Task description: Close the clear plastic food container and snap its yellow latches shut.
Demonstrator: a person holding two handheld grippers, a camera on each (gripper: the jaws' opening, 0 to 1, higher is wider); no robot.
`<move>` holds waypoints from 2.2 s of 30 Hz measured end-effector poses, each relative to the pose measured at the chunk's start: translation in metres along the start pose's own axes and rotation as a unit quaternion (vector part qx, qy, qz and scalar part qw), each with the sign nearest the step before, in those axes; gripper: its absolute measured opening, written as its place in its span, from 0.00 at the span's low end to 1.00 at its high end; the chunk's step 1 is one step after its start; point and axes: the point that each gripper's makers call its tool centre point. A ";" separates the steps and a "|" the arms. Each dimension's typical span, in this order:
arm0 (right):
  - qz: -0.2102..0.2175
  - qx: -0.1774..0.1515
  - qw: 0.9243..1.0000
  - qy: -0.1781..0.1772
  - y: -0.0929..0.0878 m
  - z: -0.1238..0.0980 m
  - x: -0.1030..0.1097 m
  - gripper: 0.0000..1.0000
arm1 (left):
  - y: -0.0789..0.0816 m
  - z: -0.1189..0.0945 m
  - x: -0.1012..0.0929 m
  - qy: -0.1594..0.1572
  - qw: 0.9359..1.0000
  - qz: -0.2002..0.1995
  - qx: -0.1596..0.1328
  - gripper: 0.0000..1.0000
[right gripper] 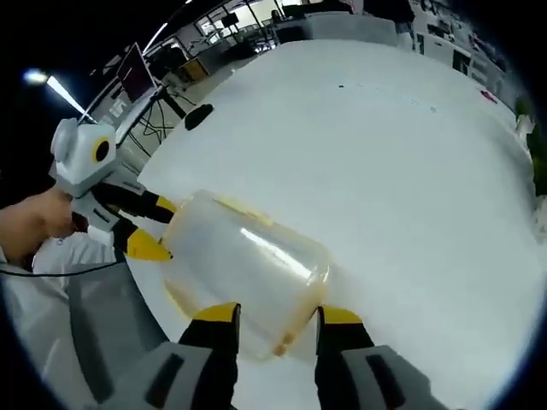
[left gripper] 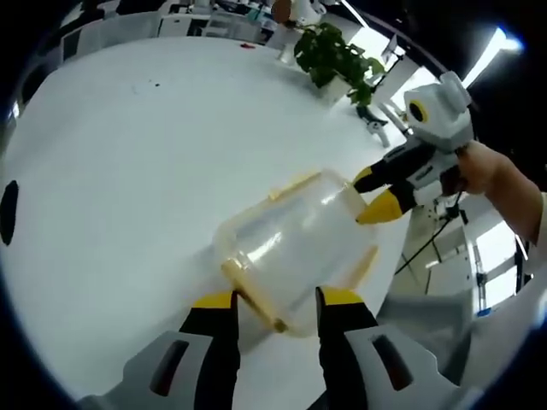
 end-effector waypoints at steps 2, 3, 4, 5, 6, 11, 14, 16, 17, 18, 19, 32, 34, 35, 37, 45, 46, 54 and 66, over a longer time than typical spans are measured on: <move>-0.033 -0.002 0.999 -0.012 0.003 -0.001 -0.002 0.36 | 0.000 0.001 -0.001 -0.002 1.000 0.005 0.002 0.34; -0.039 -0.004 0.999 -0.016 0.003 -0.001 -0.001 0.36 | 0.000 0.001 -0.001 -0.003 1.000 0.010 0.004 0.35; -0.034 -0.003 0.999 -0.016 0.002 -0.001 0.001 0.36 | -0.001 0.000 -0.001 -0.003 1.000 0.014 0.004 0.35; -0.040 -0.003 0.999 -0.014 0.001 -0.001 0.002 0.37 | -0.001 0.000 -0.001 -0.003 1.000 0.018 0.004 0.36; -0.043 -0.003 0.999 -0.013 0.001 -0.001 0.002 0.37 | -0.002 0.000 0.000 -0.001 1.000 0.022 0.004 0.37; -0.052 -0.006 0.999 -0.011 0.001 -0.005 0.002 0.35 | -0.002 -0.005 0.003 0.007 0.999 0.048 0.003 0.42; -0.065 -0.007 0.998 -0.012 0.003 -0.008 0.004 0.36 | -0.002 -0.008 0.003 0.003 0.998 0.063 0.003 0.42; -0.087 -0.005 0.996 -0.018 0.003 -0.010 0.005 0.37 | 0.000 -0.011 0.005 0.007 0.997 0.076 -0.001 0.43; -0.095 -0.004 0.995 -0.020 0.003 -0.011 0.006 0.37 | 0.000 -0.011 0.004 0.006 0.997 0.079 -0.001 0.43; -0.100 -0.003 0.995 -0.021 0.003 -0.011 0.005 0.38 | 0.002 -0.013 0.004 0.006 0.996 0.085 -0.005 0.44; -0.105 -0.001 0.994 -0.020 0.003 -0.012 0.005 0.37 | 0.004 -0.014 0.004 0.006 0.996 0.088 -0.008 0.45; -0.153 -0.011 0.988 -0.007 0.006 -0.019 0.007 0.37 | 0.017 -0.027 -0.005 0.003 0.980 0.196 -0.017 0.45; -0.155 -0.011 0.988 -0.005 0.006 -0.020 0.008 0.36 | 0.021 -0.028 -0.009 -0.001 0.978 0.208 -0.018 0.44; -0.157 -0.010 0.988 -0.005 0.006 -0.020 0.008 0.36 | 0.023 -0.028 -0.010 -0.002 0.976 0.215 -0.020 0.44; -0.171 -0.007 0.985 -0.005 0.005 -0.020 0.009 0.36 | 0.027 -0.029 -0.012 0.002 0.973 0.231 -0.025 0.42; -0.234 -0.002 0.972 -0.012 0.007 -0.021 0.012 0.38 | 0.038 -0.027 -0.030 -0.026 0.961 0.273 -0.040 0.41; -0.237 -0.004 0.972 -0.010 0.008 -0.021 0.013 0.38 | 0.039 -0.027 -0.035 -0.040 0.960 0.272 -0.046 0.42; -0.251 -0.028 0.967 0.025 0.019 -0.023 0.026 0.35 | 0.042 -0.023 -0.044 -0.053 0.949 0.308 -0.042 0.41; -0.324 -0.077 0.940 0.069 0.039 -0.027 0.055 0.37 | 0.050 -0.020 -0.048 -0.064 0.934 0.350 -0.038 0.37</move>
Point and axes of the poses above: the point that each gripper's makers call its tool centre point, and the gripper's own axes: z roughly forward along the fingers, x roughly to its left, y roughly out of its top
